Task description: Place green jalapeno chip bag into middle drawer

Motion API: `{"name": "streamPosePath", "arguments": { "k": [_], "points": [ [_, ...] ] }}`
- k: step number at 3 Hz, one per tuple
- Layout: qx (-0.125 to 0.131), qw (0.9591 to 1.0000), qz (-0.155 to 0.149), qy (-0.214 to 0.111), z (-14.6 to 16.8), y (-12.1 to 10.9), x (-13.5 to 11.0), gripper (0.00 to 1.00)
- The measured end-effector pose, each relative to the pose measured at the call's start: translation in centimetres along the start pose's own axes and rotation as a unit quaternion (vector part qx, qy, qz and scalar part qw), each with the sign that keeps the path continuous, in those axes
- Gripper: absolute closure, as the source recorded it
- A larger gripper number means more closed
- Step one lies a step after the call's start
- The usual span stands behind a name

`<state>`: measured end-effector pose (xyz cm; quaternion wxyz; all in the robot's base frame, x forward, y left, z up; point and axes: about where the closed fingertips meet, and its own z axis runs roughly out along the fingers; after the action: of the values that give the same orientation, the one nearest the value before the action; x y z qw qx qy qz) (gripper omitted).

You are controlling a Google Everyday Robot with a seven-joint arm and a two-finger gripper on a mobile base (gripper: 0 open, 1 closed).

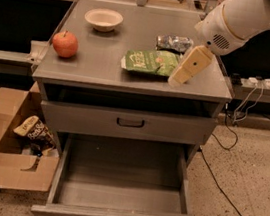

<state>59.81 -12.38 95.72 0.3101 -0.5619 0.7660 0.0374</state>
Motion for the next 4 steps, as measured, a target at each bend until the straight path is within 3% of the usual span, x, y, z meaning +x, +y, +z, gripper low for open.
{"name": "streamPosePath", "arguments": {
  "k": [2,4],
  "points": [
    [-0.028,0.998,0.037,-0.043,6.4,-4.1,1.7,0.0],
    [-0.062,0.9925,0.083,-0.065,11.9,-6.5,2.3,0.0]
  ]
}}
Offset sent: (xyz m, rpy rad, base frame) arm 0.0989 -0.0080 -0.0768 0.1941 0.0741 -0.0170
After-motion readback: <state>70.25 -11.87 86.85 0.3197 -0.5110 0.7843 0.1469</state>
